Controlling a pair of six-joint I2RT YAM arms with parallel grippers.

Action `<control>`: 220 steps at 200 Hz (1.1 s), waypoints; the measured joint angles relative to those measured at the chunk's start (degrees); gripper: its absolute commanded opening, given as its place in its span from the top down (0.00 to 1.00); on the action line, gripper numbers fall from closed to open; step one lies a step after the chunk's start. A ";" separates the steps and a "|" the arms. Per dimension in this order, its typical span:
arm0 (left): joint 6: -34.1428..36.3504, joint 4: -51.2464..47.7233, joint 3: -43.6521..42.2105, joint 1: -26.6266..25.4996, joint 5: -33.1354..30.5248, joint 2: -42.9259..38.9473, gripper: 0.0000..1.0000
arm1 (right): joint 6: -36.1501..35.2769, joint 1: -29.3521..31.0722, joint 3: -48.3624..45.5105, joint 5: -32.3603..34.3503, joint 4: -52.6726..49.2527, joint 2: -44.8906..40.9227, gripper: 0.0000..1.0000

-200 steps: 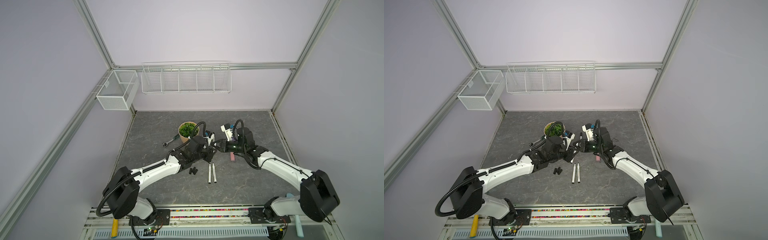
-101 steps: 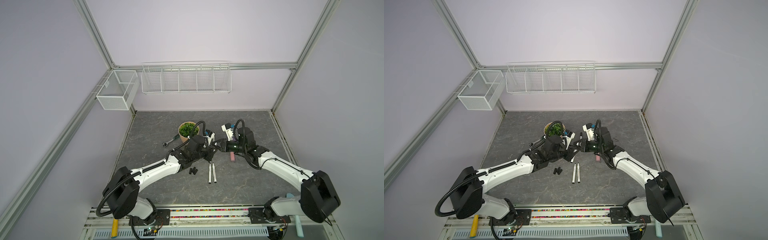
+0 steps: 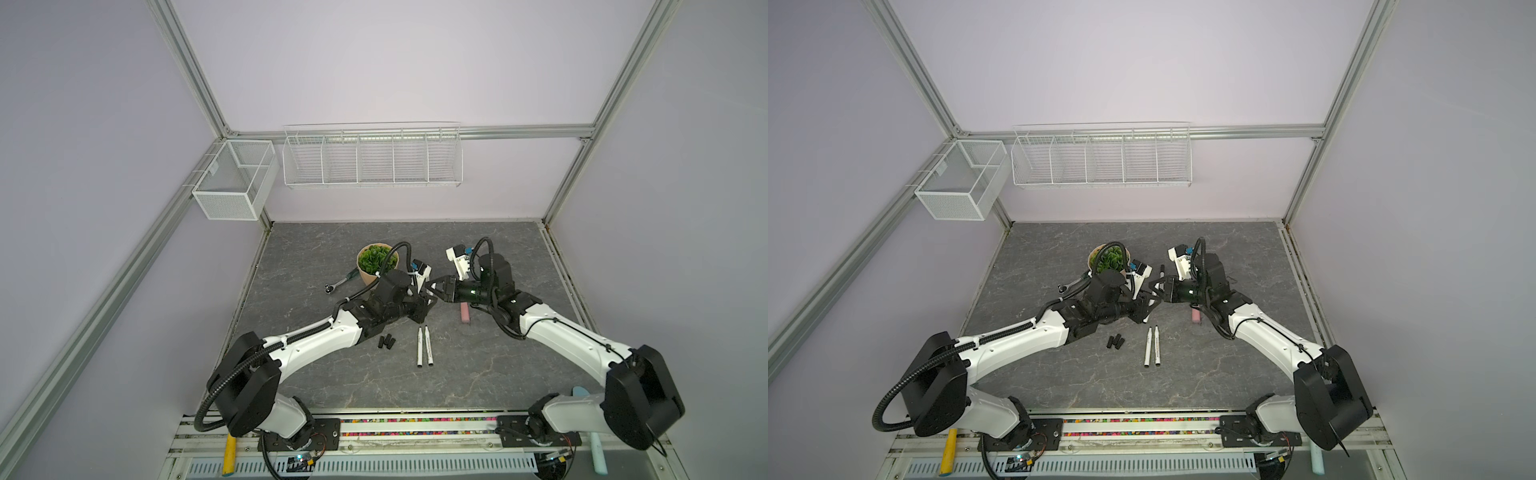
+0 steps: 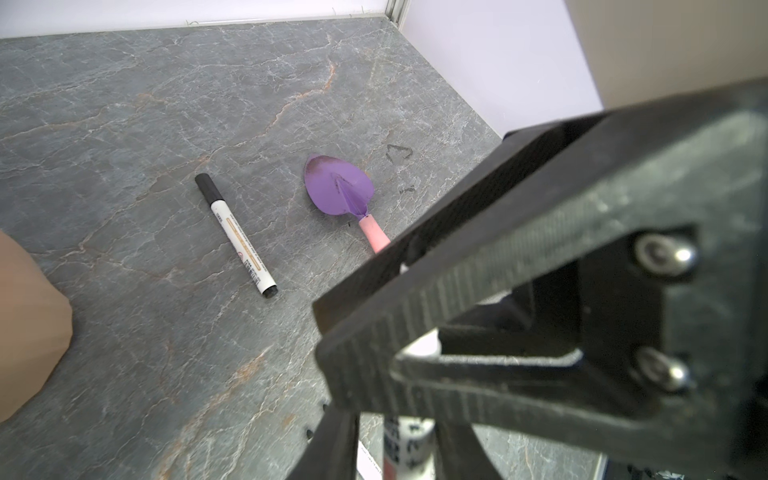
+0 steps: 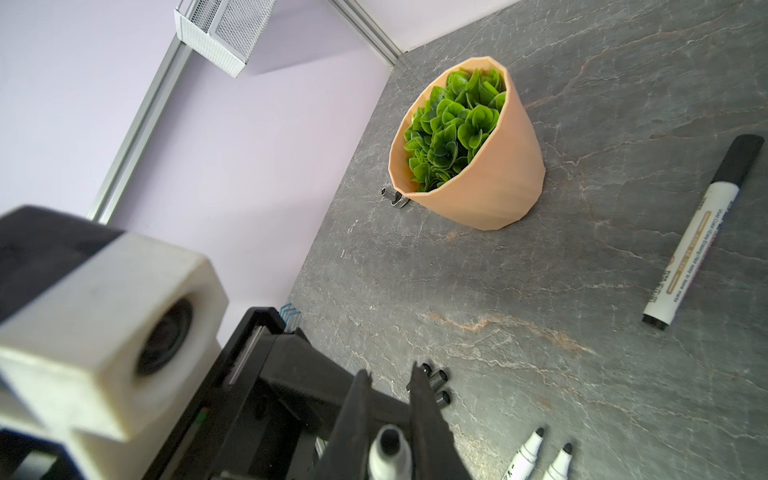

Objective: Insert the pens into the pen caps

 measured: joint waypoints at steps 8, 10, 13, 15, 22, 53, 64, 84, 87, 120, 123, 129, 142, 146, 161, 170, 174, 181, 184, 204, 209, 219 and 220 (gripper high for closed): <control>0.00 0.13 0.00 0.00 0.13 0.11 0.74 | 0.00 -0.04 -0.04 0.00 0.00 0.00 0.88; 0.00 0.15 0.00 0.00 0.13 0.15 0.74 | 0.00 -0.04 -0.04 0.00 0.00 -0.02 0.88; -0.02 0.20 0.00 0.00 0.17 0.22 0.74 | 0.00 -0.09 -0.07 0.00 0.00 -0.02 0.88; 0.02 0.20 0.02 0.00 0.20 0.26 0.75 | 0.00 -0.09 -0.07 0.00 0.00 -0.02 0.88; 0.02 0.22 0.13 0.00 0.35 0.42 0.76 | 0.00 -0.15 -0.09 0.00 0.00 -0.02 0.88; -0.02 0.24 0.33 0.00 1.03 0.83 0.84 | 0.00 -0.35 -0.17 0.02 0.00 -0.07 0.88; -0.13 0.24 0.35 -0.02 1.27 0.81 0.94 | 0.02 -0.35 -0.17 0.04 -0.02 -0.13 0.88; -0.35 0.46 0.37 0.00 1.14 0.81 1.00 | 0.02 -0.50 -0.24 0.09 -0.02 -0.26 0.80; -0.37 0.48 0.37 -0.02 0.96 0.81 1.00 | 0.00 -0.50 -0.26 0.09 -0.02 -0.26 0.77; -3.65 0.20 -0.13 0.81 -4.94 -0.11 1.00 | -1.25 0.15 -0.24 1.62 -1.51 -0.52 0.46; -4.15 0.22 -0.39 1.05 -5.66 -0.37 1.00 | -1.81 0.37 -0.24 1.75 -1.70 -0.61 0.46; -5.57 0.13 -1.25 1.92 -7.17 -1.14 1.00 | -2.58 1.05 -0.13 2.71 -2.69 -0.72 0.45; -8.94 0.17 -3.67 4.50 -10.64 -3.10 1.00 | -4.98 3.34 0.46 4.70 -6.08 -0.76 0.44; -10.21 0.17 -4.59 5.53 -11.96 -3.93 1.00 | -5.97 4.20 0.76 5.29 -7.21 -0.68 0.44; -14.49 -0.74 -7.91 8.90 -17.31 -6.93 1.00 | -9.62 8.09 2.56 7.63 -11.91 0.04 0.44; -16.85 -2.12 -9.44 10.32 -20.76 -8.70 1.00 | -11.78 10.38 4.15 8.76 -14.51 1.31 0.44; -17.92 -2.86 -9.97 10.75 -22.34 -9.44 1.00 | -13.05 11.67 5.09 9.29 -15.76 2.29 0.44; -19.54 -4.42 -10.60 11.26 -24.72 -10.49 1.00 | -14.78 13.44 6.64 10.19 -17.64 4.04 0.45; -20.26 -5.25 -10.82 11.43 -25.83 -10.95 1.00 | -15.52 14.12 7.32 10.67 -18.36 4.92 0.45; -23.87 -9.33 -11.47 12.90 -30.60 -12.61 1.00 | -20.06 19.17 11.45 12.83 -23.04 11.30 0.45; -24.52 -10.10 -11.69 13.33 -31.36 -12.85 1.00 | -21.05 20.41 12.46 13.29 -24.17 13.11 0.45; -25.75 -11.37 -12.41 14.08 -32.81 -13.46 1.00 | -22.84 22.64 14.34 14.47 -26.38 16.70 0.45; -25.81 -11.45 -12.48 14.12 -32.87 -13.51 1.00 | -22.97 22.82 14.47 14.53 -26.56 16.94 0.45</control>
